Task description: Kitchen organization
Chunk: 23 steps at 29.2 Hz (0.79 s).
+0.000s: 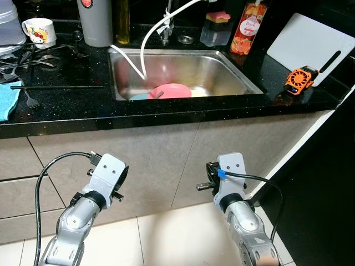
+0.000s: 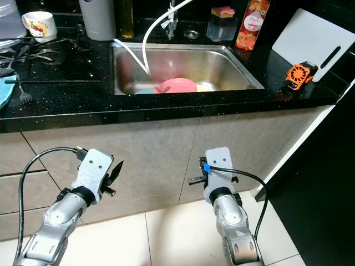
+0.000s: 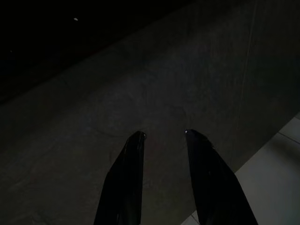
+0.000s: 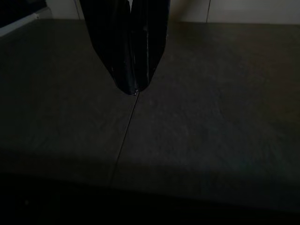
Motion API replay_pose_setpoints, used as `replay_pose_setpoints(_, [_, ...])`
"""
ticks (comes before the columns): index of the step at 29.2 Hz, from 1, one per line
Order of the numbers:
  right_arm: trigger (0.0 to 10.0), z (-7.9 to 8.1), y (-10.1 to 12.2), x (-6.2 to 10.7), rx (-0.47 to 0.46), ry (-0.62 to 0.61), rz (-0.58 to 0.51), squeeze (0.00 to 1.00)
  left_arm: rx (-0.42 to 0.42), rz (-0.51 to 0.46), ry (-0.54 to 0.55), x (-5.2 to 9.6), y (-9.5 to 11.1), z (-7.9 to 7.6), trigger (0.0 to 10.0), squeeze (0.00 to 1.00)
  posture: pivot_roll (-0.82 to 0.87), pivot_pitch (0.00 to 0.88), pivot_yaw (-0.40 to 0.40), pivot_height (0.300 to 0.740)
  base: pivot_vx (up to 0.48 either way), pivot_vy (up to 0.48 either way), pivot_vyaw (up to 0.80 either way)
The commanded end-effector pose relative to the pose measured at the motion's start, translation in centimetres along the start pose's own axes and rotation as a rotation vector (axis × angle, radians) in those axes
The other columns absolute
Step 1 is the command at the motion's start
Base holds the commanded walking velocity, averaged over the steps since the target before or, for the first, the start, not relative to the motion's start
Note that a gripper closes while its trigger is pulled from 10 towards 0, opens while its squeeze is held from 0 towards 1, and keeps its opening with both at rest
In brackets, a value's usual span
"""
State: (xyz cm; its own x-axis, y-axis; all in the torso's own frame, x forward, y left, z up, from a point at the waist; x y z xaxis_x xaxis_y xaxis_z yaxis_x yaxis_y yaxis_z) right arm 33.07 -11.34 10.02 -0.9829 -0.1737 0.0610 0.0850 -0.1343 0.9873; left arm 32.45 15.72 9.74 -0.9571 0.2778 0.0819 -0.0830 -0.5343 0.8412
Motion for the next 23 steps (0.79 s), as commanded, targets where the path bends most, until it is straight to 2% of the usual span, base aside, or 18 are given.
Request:
replay_pose_setpoints(1, [10.0, -0.3, -0.6, 0.1, -0.001, -0.011, 0.022, 0.00, 0.010, 0.005, -0.022, 0.1, -0.3, -0.6, 10.0, 0.00, 0.16, 0.047, -0.102, 0.740, 0.000, 0.000, 0.00])
replay_pose_setpoints(17, [10.0, -0.2, -1.0, 0.0, -0.003, -0.002, 0.035, 0.00, 0.006, 0.004, -0.022, 0.1, -0.4, -0.6, 10.0, 0.00, 0.17, 0.031, -0.104, 0.740, 0.000, 0.000, 0.00])
replay_pose_setpoints(20, [10.0, -0.2, -1.0, 0.0, -0.002, -0.005, 0.035, 0.00, 0.011, -0.007, -0.010, 0.0, -0.3, -0.5, 10.0, 0.00, 0.17, 0.029, -0.100, 0.740, 0.000, 0.000, 0.00])
replay_pose_setpoints(23, [10.0, -0.3, -1.0, 0.0, 0.001, -0.007, 0.034, 0.00, 0.047, -0.004, 0.042, 0.0, -0.2, 0.4, 10.0, 0.00, 0.16, 0.028, -0.102, 0.740, 0.000, 0.000, 0.00])
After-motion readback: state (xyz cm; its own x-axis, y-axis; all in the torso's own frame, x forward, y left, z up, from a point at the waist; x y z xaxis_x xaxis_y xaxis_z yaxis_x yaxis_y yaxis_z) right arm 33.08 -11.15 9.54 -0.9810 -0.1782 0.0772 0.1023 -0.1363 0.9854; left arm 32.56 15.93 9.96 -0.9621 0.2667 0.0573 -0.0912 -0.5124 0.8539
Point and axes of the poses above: a point about 5 cm out from each wrist's last joint towards the gripper, its own x axis pointing back from the gripper into the wrist, its own y axis along the axis of the wrist's last joint, z = x × y, the point moved 6 cm from there along -x, pointing out of the wrist towards the gripper, and after that the axes turned 12 degrees about -x, right-handed, at the moved point
